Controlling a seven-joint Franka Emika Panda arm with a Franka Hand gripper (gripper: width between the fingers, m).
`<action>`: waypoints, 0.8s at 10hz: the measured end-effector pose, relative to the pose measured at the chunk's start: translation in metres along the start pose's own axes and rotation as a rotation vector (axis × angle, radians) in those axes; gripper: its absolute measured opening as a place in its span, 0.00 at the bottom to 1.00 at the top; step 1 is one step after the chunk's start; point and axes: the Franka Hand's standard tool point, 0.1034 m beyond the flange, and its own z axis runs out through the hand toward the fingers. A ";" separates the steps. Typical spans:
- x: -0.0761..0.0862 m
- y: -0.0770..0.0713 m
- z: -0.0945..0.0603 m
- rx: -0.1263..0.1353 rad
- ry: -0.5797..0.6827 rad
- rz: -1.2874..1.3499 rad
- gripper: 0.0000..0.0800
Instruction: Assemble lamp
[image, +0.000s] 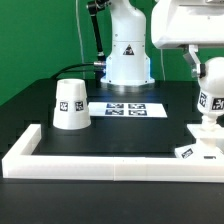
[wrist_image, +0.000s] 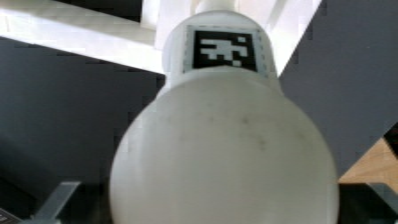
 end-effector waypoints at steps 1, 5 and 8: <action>-0.001 0.000 0.002 0.001 -0.004 0.000 0.72; -0.005 -0.001 0.007 0.002 -0.013 -0.001 0.72; -0.009 -0.001 0.012 0.003 -0.020 -0.002 0.72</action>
Offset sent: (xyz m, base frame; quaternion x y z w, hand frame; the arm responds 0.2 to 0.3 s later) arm 0.0011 0.0009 -0.0036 -0.0006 0.0056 -0.0013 1.0000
